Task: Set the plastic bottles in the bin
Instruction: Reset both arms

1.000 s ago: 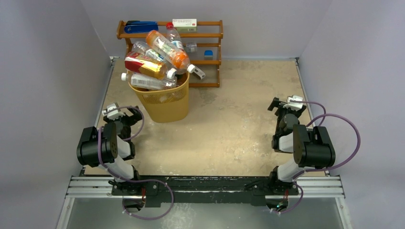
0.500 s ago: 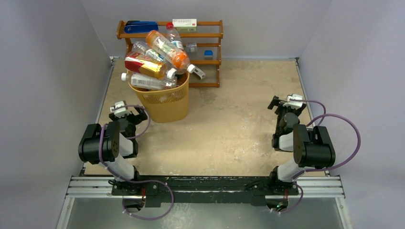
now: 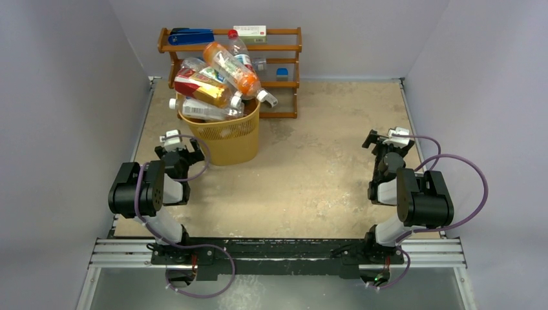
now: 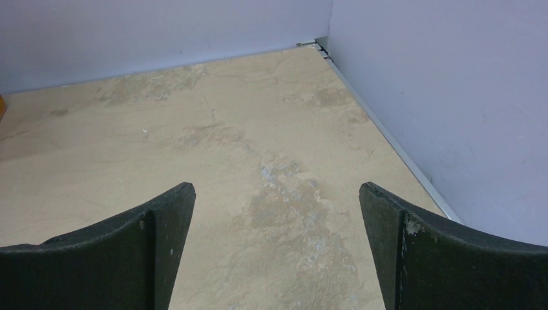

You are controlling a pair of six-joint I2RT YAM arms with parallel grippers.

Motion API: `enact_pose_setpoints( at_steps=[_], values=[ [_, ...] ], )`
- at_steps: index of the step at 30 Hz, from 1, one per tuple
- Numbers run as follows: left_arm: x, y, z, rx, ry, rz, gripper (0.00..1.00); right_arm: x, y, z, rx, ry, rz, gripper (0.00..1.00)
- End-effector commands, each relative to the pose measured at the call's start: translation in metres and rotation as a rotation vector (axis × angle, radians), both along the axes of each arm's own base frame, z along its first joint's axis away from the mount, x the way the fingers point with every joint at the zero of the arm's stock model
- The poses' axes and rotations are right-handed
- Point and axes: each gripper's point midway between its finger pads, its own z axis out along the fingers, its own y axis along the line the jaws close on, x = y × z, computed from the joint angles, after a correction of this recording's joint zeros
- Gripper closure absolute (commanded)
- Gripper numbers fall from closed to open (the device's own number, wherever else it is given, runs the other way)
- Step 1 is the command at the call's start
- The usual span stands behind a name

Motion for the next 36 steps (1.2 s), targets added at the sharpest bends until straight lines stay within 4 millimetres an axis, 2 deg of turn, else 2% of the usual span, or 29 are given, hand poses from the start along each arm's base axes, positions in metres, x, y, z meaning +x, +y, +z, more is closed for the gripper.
enact_pose_setpoints(
  at_steps=[1,7,36],
  values=[
    [0.009,-0.01,0.016,0.043,-0.049,-0.062,0.01,0.007,0.0,0.023,-0.027,-0.071,0.007,0.0],
    [0.009,-0.02,0.016,0.056,-0.049,-0.127,0.01,0.007,0.0,0.023,-0.028,-0.071,0.007,0.0],
    [0.009,-0.02,0.017,0.055,-0.053,-0.129,0.01,0.007,0.0,0.023,-0.028,-0.07,0.007,0.0]
  ],
)
